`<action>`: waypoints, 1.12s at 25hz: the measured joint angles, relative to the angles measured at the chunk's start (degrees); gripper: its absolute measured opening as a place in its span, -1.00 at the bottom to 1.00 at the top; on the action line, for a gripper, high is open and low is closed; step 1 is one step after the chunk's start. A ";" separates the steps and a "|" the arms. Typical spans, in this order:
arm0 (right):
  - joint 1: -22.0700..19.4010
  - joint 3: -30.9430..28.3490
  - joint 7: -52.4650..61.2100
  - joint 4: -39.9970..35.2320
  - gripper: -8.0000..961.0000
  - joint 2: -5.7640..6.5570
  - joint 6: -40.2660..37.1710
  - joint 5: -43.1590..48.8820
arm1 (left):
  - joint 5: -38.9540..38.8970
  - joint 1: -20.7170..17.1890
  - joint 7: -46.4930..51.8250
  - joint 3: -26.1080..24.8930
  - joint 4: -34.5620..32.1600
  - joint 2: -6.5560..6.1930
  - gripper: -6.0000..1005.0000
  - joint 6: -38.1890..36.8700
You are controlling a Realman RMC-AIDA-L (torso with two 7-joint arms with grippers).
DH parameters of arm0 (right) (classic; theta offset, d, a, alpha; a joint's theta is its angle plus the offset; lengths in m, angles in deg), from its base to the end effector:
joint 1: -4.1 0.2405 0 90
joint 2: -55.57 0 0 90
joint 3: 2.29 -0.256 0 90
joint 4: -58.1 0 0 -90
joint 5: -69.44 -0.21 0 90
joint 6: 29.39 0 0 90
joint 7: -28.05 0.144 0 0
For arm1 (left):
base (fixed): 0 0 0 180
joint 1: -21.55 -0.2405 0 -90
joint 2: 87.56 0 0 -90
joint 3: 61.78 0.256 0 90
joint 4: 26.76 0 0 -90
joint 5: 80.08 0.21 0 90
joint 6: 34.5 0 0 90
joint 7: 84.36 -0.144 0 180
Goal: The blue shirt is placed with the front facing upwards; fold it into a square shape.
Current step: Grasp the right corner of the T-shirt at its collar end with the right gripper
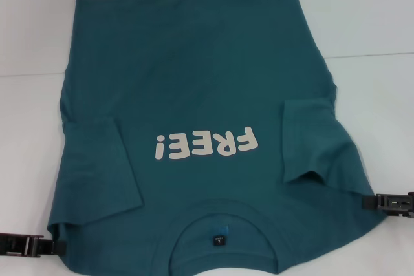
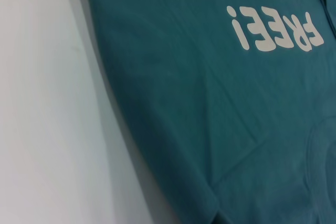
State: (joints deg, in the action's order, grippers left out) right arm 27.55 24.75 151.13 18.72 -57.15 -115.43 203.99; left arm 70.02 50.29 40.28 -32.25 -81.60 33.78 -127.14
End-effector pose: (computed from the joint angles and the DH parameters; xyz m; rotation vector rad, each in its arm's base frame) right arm 0.3701 0.2905 0.0590 -2.1110 1.7978 0.4291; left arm -0.3247 0.3023 0.0334 -2.3504 -1.6514 -0.0853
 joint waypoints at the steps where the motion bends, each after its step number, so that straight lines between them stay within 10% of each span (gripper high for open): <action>1: 0.07 0.12 0.02 0.00 0.97 -0.04 0.00 0.00 | 0.00 0.00 0.00 0.00 0.00 -0.03 -0.93 0.00; 28: 1.73 0.38 -0.83 0.00 0.97 -0.49 -3.48 -0.26 | -0.09 0.26 -0.01 0.00 0.09 0.07 -0.93 0.10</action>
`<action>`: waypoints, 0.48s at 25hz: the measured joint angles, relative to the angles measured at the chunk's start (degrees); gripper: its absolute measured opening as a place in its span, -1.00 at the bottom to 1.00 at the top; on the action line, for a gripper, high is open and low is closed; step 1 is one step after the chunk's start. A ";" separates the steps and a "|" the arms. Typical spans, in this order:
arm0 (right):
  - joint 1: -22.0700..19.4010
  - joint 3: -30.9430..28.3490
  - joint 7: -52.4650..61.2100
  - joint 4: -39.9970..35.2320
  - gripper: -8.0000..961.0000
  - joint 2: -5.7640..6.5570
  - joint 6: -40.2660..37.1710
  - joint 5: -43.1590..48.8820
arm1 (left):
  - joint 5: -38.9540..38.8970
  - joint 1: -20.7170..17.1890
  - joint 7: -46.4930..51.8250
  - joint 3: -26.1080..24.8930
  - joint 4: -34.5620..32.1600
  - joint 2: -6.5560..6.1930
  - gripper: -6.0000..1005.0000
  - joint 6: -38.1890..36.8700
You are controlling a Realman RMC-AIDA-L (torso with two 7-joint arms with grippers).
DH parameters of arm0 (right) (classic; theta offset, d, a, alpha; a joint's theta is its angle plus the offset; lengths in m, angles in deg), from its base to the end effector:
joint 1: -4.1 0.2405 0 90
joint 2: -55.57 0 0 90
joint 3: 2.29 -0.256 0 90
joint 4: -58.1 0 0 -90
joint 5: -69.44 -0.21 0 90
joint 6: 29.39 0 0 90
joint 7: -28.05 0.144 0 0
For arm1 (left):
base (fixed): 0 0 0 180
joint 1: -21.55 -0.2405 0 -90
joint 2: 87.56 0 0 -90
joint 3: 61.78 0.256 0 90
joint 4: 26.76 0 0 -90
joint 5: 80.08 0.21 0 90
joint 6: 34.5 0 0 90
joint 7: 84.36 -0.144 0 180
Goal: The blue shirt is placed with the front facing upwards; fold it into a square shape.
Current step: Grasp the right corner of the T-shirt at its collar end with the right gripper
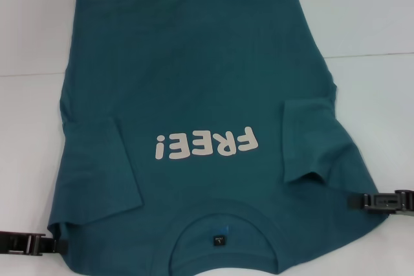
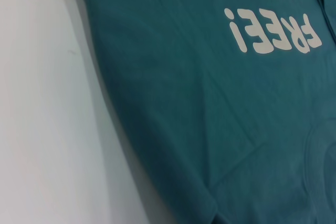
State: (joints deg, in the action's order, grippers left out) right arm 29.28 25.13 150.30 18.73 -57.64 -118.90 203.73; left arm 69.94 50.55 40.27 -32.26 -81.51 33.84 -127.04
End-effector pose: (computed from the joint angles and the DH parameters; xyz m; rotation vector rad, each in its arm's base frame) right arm 0.3527 0.2956 0.0524 -2.2148 1.7801 0.4561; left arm -0.3232 0.3038 0.0327 -2.3541 -1.6471 -0.0892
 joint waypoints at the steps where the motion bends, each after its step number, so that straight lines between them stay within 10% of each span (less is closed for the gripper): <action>1: -0.35 -0.03 0.00 0.00 0.97 0.19 0.00 -0.01 | 0.00 0.00 0.00 0.00 0.00 0.03 -0.93 0.00; 12: -3.53 -0.67 1.83 -3.07 0.97 1.49 -0.10 0.29 | 0.00 0.26 -0.07 0.23 -0.01 0.10 -0.93 0.04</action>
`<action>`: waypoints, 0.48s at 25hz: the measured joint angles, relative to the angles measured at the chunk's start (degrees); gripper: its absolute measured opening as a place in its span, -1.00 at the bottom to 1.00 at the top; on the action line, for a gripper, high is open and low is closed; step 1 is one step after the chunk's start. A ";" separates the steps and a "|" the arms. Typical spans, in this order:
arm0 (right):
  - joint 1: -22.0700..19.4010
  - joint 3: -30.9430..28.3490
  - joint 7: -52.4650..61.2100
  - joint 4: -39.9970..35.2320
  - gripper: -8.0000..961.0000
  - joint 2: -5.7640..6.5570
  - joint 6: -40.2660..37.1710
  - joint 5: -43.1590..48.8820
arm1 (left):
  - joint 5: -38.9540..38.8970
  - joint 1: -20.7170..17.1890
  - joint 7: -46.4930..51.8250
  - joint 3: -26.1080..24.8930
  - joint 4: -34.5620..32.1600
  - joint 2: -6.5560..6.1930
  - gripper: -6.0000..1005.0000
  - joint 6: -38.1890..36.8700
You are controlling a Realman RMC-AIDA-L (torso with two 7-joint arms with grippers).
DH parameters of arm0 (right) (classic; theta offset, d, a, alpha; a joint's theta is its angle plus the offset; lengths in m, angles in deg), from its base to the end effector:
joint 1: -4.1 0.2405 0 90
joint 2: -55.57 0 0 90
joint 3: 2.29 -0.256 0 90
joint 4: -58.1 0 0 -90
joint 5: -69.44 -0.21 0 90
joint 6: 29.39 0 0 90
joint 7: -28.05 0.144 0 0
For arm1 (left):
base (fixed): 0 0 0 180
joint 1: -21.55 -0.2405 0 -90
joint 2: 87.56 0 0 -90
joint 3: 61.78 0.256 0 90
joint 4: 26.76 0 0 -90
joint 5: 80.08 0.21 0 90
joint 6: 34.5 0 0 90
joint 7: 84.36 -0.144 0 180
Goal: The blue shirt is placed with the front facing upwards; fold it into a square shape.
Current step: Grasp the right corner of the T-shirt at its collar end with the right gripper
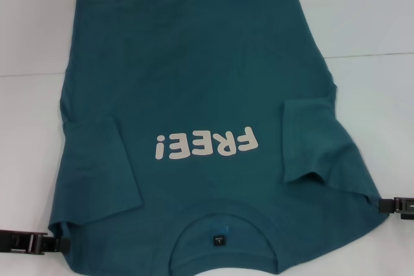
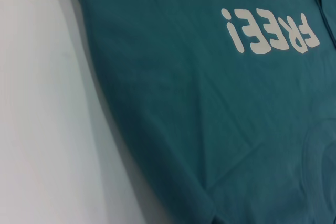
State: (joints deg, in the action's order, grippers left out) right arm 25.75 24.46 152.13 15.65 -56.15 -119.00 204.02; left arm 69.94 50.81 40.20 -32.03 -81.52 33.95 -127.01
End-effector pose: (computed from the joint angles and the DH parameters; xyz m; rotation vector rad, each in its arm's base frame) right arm 0.3743 0.2799 0.0763 -2.1069 1.8032 0.4162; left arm -0.3212 0.3052 0.0316 -2.3631 -1.6391 -0.0870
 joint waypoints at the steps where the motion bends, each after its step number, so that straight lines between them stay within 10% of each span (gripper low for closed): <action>1: -0.01 0.03 0.05 -0.01 0.97 0.03 0.11 0.00 | 0.00 0.03 -0.01 0.02 0.00 0.02 -0.93 0.01; 12: 1.76 0.57 0.84 -0.06 0.97 -0.60 1.24 2.37 | -0.51 0.02 -0.11 0.02 0.00 0.05 -0.93 0.13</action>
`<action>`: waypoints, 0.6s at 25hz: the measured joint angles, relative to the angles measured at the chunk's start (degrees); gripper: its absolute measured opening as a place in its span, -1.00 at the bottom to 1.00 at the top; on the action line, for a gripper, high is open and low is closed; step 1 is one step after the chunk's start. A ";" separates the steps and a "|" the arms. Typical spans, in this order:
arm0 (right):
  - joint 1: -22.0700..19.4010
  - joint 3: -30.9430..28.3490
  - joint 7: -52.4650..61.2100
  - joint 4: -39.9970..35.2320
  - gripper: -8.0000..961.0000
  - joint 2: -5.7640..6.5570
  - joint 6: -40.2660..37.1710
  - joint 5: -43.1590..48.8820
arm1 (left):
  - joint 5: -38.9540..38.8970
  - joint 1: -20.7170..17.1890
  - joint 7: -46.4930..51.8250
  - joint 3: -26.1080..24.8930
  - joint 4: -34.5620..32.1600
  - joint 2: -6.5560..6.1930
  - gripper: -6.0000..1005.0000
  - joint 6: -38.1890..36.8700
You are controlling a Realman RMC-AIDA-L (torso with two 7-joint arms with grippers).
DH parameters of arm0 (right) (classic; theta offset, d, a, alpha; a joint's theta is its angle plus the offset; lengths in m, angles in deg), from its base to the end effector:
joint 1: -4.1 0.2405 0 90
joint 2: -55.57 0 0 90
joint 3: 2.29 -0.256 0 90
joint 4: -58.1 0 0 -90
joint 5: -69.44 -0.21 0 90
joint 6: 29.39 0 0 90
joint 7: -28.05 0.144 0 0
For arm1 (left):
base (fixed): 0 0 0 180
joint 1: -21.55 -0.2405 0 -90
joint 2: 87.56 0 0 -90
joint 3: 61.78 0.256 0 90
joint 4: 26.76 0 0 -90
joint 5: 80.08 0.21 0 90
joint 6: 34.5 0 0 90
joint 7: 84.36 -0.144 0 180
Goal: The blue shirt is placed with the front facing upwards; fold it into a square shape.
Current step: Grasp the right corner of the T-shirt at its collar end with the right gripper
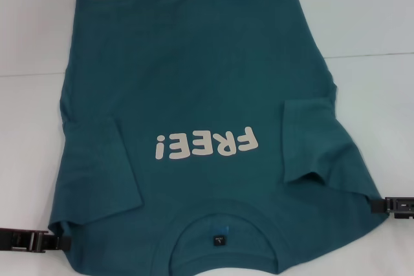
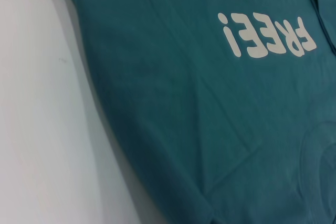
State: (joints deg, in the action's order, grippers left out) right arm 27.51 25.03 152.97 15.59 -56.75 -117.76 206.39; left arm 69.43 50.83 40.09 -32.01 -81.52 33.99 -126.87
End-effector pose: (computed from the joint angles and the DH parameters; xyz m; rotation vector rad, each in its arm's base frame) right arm 0.3698 0.2888 0.0698 -2.1233 1.7989 0.3627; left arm -0.3201 0.3063 0.0314 -2.3645 -1.6332 -0.0995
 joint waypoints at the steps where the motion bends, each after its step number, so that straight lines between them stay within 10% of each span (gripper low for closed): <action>1: 0.19 0.00 0.12 -0.01 0.97 -0.05 0.08 0.33 | -0.01 0.00 0.00 0.01 0.00 0.00 -0.93 0.00; 15: 1.48 0.40 1.24 -0.03 0.97 -0.13 0.78 1.48 | -0.03 0.07 0.00 0.01 0.00 -0.01 -0.93 0.50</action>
State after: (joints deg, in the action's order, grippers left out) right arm 28.99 25.43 154.20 15.56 -56.89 -116.98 207.87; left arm 69.41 50.90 40.09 -31.99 -81.52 33.99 -126.37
